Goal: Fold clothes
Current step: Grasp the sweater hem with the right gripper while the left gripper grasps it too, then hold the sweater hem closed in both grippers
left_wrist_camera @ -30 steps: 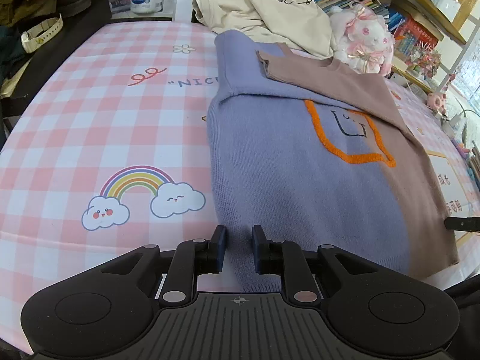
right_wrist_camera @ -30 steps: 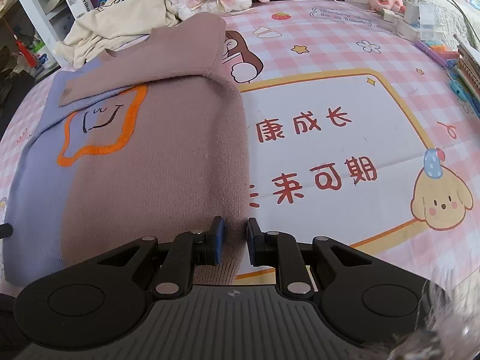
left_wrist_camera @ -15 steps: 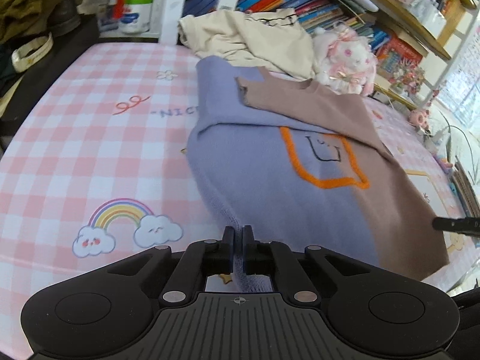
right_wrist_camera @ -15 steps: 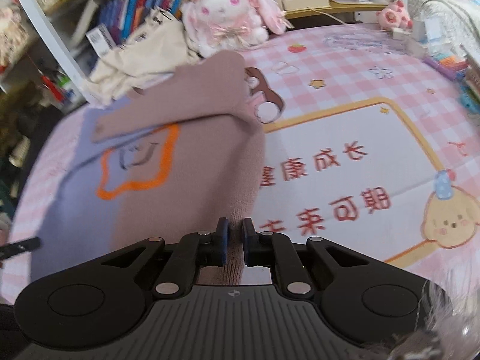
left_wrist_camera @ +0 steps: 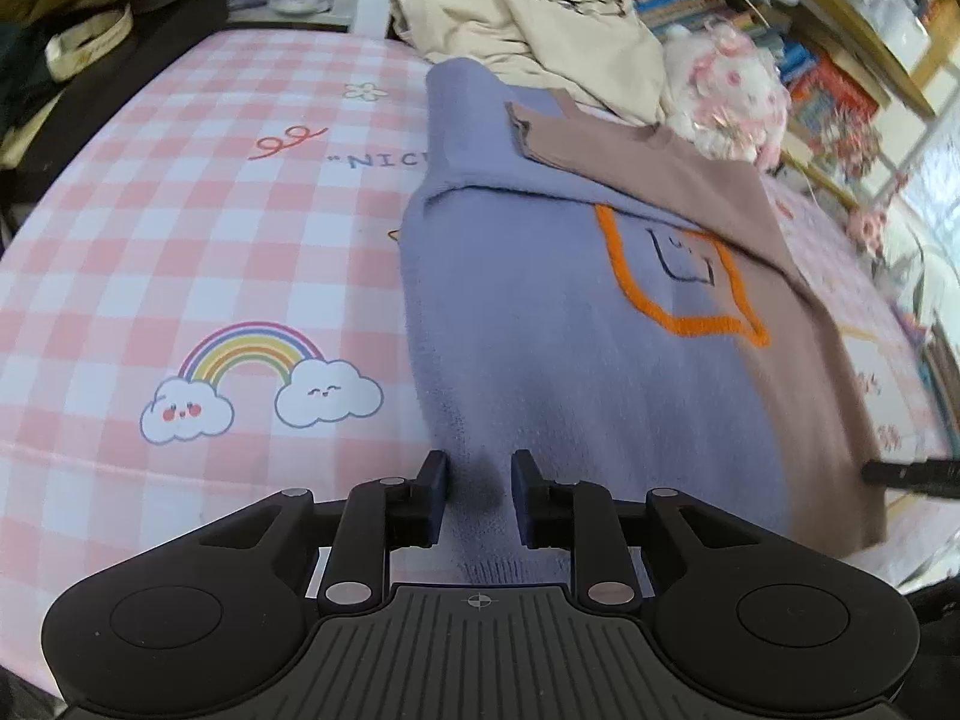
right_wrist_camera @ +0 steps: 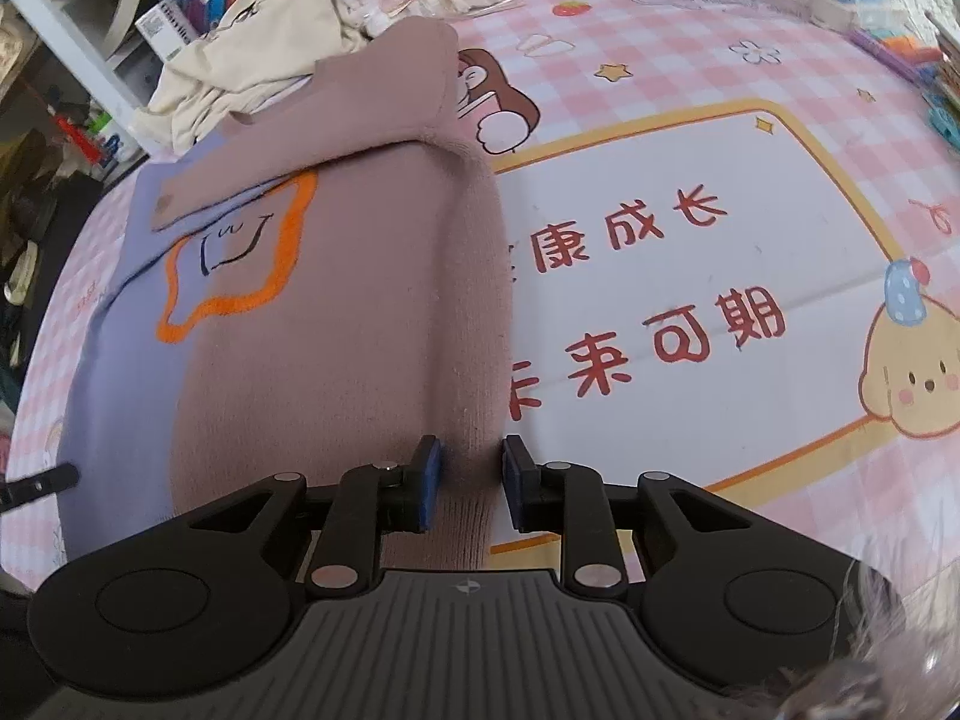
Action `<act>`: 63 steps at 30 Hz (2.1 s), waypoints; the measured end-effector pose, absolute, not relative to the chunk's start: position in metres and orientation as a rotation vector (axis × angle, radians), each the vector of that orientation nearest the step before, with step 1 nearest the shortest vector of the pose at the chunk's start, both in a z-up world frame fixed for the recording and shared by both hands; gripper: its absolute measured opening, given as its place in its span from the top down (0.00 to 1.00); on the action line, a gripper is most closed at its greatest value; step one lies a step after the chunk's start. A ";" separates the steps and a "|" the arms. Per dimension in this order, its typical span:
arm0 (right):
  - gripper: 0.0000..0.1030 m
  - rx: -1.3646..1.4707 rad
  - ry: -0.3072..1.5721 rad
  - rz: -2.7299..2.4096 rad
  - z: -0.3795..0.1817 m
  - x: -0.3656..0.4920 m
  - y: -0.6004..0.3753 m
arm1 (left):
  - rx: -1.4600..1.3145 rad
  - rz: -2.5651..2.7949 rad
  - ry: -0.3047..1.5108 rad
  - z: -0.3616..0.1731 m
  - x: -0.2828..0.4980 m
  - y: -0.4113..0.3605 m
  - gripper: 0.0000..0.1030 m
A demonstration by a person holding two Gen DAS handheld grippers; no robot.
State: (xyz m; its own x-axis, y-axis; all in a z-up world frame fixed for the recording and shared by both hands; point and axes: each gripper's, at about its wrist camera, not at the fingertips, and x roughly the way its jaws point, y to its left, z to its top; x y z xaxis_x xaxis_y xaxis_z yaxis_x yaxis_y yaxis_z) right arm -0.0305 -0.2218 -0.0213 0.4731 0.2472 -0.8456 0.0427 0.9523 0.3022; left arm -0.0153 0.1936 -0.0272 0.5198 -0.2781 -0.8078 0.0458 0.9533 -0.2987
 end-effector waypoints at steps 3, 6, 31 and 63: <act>0.87 0.273 1.081 0.150 -0.020 -0.027 -0.217 | -0.319 -0.201 1.022 -0.028 -0.011 0.198 0.82; 0.88 0.267 1.033 0.178 -0.009 -0.027 -0.212 | -0.347 -0.230 0.972 -0.017 -0.012 0.198 0.98; 0.74 0.451 1.104 0.195 -0.023 -0.030 -0.232 | -0.438 -0.239 1.041 -0.035 -0.019 0.205 0.67; 0.90 0.347 1.134 0.270 -0.023 -0.039 -0.234 | -0.491 -0.230 1.073 -0.041 -0.023 0.214 0.89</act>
State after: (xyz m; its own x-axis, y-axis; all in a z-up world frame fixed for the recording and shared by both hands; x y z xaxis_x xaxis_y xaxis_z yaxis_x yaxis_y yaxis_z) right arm -0.0389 -0.2336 -0.0231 0.4006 0.3818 -0.8329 -0.0351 0.9147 0.4025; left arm -0.0231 0.2145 -0.0409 0.4671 -0.4116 -0.7826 -0.0543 0.8700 -0.4900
